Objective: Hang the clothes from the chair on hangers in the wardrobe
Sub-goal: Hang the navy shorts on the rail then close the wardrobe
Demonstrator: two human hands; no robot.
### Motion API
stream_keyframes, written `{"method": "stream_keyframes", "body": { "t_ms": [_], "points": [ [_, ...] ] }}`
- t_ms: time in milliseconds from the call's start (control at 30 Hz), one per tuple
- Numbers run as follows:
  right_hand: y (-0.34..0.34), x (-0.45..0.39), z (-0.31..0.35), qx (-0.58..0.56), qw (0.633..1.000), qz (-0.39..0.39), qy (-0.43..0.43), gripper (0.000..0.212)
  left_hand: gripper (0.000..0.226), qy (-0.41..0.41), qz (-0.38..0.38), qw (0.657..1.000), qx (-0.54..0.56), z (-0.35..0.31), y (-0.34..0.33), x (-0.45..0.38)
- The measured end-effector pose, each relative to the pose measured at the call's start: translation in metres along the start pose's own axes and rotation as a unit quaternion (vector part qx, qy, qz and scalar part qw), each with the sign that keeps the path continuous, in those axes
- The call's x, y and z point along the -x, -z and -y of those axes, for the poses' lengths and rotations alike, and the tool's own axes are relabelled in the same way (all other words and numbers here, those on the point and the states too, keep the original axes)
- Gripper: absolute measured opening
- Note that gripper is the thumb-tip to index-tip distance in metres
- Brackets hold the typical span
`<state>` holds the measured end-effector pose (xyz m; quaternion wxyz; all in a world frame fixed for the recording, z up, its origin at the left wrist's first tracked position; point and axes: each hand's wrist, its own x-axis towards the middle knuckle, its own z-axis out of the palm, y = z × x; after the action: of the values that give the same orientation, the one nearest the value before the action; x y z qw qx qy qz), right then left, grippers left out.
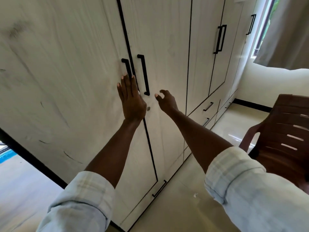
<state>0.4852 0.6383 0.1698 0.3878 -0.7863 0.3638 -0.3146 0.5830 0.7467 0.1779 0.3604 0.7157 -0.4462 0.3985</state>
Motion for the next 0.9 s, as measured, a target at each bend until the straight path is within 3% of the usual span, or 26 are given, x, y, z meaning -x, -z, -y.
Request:
{"method": "stream_keyframes", "body": {
  "t_ms": [133, 233, 300, 433, 633, 733, 800, 900],
  "points": [
    [0.024, 0.055, -0.091, 0.112, 0.991, -0.065, 0.020, 0.039, 0.055, 0.030, 0.047, 0.997, 0.061, -0.050, -0.032, 0.084],
    [0.059, 0.113, -0.182, 0.202, 0.978, -0.052, -0.012, 0.038, 0.057, 0.019, 0.188, 0.977, 0.099, -0.109, -0.065, 0.167],
    [0.081, 0.151, -0.236, 0.238, 0.969, -0.024, -0.059, 0.040, 0.059, -0.006, 0.295, 0.948, 0.115, -0.146, -0.081, 0.217],
    [0.148, 0.229, -0.338, 0.286, 0.938, 0.005, -0.197, 0.035, 0.063, -0.052, 0.484, 0.860, 0.155, -0.251, -0.109, 0.294],
    [0.245, 0.311, -0.440, 0.300, 0.881, -0.022, -0.366, 0.027, 0.058, -0.111, 0.620, 0.756, 0.178, -0.382, -0.141, 0.340],
    [0.298, 0.327, -0.478, 0.240, 0.857, -0.061, -0.451, 0.029, 0.048, 0.025, 0.684, 0.700, 0.202, -0.441, -0.168, 0.346],
    [0.329, 0.333, -0.501, 0.165, 0.843, -0.109, -0.500, 0.030, 0.043, 0.189, 0.718, 0.635, 0.216, -0.473, -0.187, 0.344],
    [0.362, 0.336, -0.526, 0.032, 0.800, -0.188, -0.569, 0.028, 0.045, 0.408, 0.703, 0.527, 0.246, -0.501, -0.213, 0.339]
  ]
}}
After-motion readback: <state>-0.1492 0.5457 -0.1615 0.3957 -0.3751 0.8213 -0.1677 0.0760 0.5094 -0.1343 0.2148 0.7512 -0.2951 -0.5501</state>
